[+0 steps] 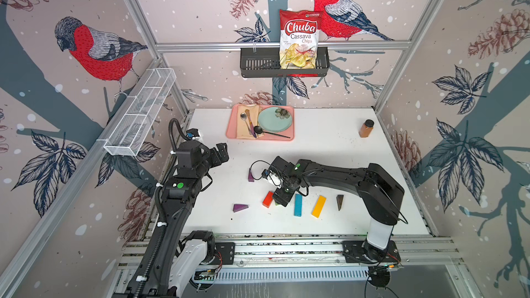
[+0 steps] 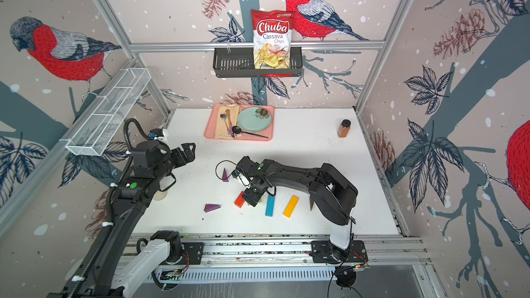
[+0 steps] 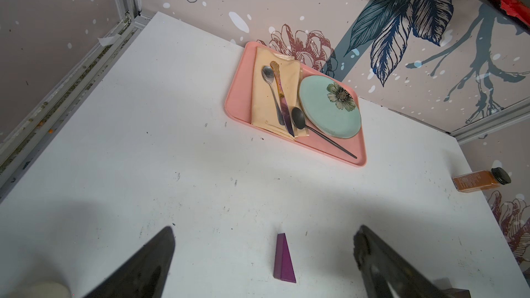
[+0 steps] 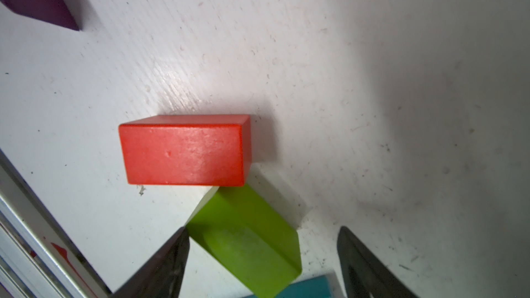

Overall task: Assemble a small pinwheel with building blocks
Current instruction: Adjust the building block at the center of the board, then move the building block to the center of the board.

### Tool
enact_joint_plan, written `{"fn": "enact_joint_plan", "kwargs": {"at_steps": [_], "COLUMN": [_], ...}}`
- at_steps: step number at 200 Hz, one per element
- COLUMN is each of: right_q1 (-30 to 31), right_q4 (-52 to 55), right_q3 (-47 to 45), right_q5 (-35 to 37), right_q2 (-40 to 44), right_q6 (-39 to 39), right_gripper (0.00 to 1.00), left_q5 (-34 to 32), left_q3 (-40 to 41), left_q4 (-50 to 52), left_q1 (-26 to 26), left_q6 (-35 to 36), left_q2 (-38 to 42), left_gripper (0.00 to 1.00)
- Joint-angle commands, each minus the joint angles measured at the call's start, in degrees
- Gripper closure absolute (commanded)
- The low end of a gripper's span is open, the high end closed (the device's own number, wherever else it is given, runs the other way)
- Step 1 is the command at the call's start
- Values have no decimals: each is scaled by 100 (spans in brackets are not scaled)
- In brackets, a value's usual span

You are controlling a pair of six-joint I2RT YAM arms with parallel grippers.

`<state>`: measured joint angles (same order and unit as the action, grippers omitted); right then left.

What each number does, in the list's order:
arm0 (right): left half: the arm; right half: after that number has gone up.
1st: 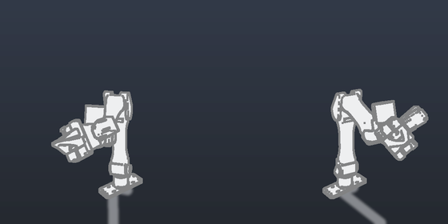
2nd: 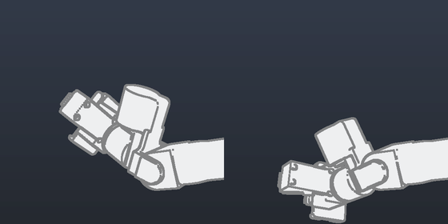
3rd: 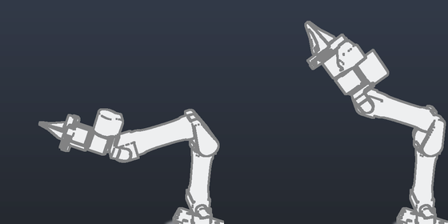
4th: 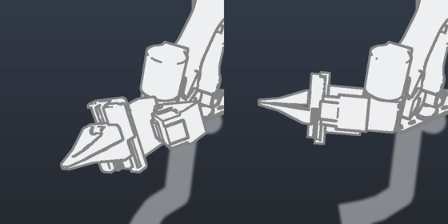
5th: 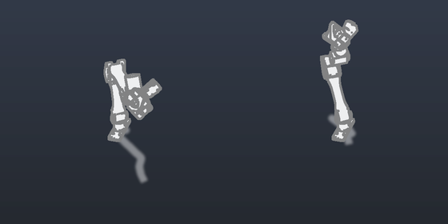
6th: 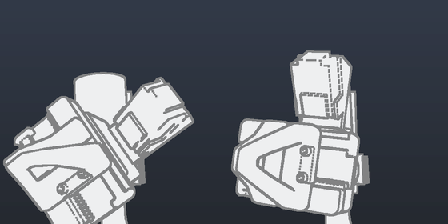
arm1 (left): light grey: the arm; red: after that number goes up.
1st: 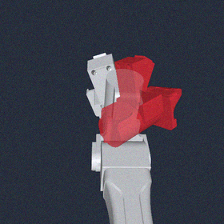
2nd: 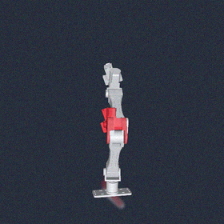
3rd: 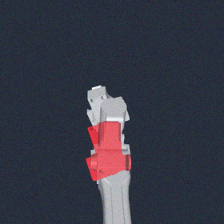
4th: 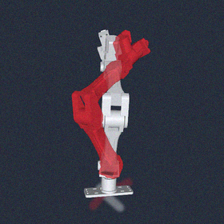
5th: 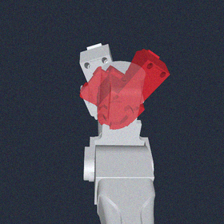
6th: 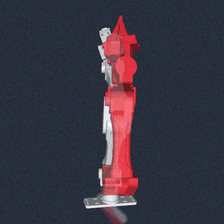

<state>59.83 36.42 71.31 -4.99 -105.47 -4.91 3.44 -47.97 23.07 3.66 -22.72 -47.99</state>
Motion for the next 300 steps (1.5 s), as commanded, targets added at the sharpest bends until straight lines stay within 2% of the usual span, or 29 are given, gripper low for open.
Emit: {"fn": "enact_joint_plan", "kwargs": {"at_steps": [1, 32, 51, 84, 125, 155, 189, 215, 244, 300], "right_q1": [12, -89, -299, -391, -620, -607, -579, -459, -369, -265], "right_q4": [-8, -786, -966, -984, -1122, -862, -821, -890, -827, -692], "right_q3": [-150, -941, -1110, -1036, -1212, -1172, -956, -865, -690, -724], "right_q5": [-109, -168, -353, -413, -1573, -1304, -1153, -820, -777, -790], "right_q2": [176, 1060, 1404, 1306, 1585, 1388, 1114, 854, 617, 675], "right_q6": [-310, -1029, -1404, -2146, -3500, -4126, -4236, -4154, -4188, -4178], "right_gripper": [21, 21, 21, 21, 21, 23, 28, 30, 35, 38], "left_q5": [-123, -73, -67, -72, 451, 516, 216, 141, 90, 183], "left_q3": [115, 256, 316, 449, 547, 680, 743, 733, 709, 699], "left_q4": [-132, -176, -254, -395, -213, -1, 141, 172, 172, 191], "left_q1": [8, 3, 3, 3, 3, 3, 3, 3, 3, 7], "left_q6": [-204, -284, -309, -347, -122, -80, -121, -85, -24, 48], "left_q2": [137, 191, 192, 213, 432, 559, 671, 695, 659, 637], "left_gripper": [3, 3, 3, 3, 3, 3, 4, 3, 4, 4]}}
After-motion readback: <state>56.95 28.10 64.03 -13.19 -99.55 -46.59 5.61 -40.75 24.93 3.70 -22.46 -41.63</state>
